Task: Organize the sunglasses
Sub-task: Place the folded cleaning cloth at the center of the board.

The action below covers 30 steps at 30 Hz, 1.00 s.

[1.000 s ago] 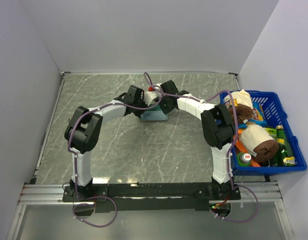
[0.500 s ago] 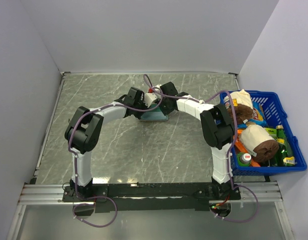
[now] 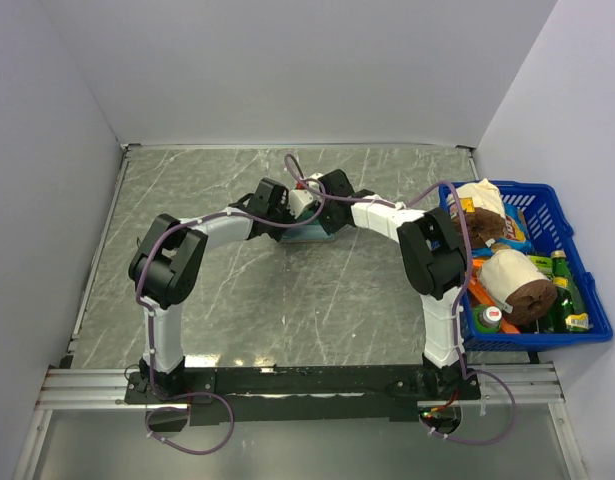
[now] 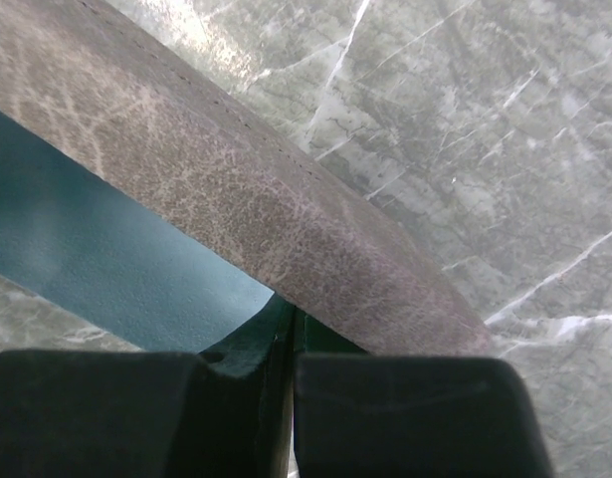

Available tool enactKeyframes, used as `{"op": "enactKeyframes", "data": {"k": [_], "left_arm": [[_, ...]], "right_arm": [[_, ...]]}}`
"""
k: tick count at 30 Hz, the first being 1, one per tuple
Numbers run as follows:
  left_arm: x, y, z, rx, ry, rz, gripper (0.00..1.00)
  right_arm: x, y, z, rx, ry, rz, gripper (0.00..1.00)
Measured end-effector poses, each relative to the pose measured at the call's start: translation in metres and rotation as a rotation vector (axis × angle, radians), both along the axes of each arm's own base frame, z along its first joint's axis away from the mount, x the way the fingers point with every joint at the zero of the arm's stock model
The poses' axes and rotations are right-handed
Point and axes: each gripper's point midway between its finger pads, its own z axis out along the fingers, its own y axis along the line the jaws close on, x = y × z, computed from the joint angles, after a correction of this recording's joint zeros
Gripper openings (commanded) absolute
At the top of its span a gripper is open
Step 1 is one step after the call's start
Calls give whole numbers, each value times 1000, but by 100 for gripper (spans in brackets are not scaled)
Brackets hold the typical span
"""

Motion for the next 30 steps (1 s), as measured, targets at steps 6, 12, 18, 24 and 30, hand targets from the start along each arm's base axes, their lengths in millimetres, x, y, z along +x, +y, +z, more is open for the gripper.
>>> {"op": "enactKeyframes", "data": {"k": [6,12,18,24,30], "left_arm": [[0,0,1,-2,-6,1,1],[1,-1,6,-9,-26,2,1],[4,-4,10,-19,-44,1,1],[5,-4,12,-19,-53,4,1],[4,-2,9,-8,-57,12,1]], "right_arm": [[0,0,-2,0,-11,-5,0],[0,-1,-2,-2,-28,-9,0],[2,-2,1,-3,-45,-16,0],[4,-2,2,-1,-56,-19,0],[3,-2,2,1,-61,-19,0]]}}
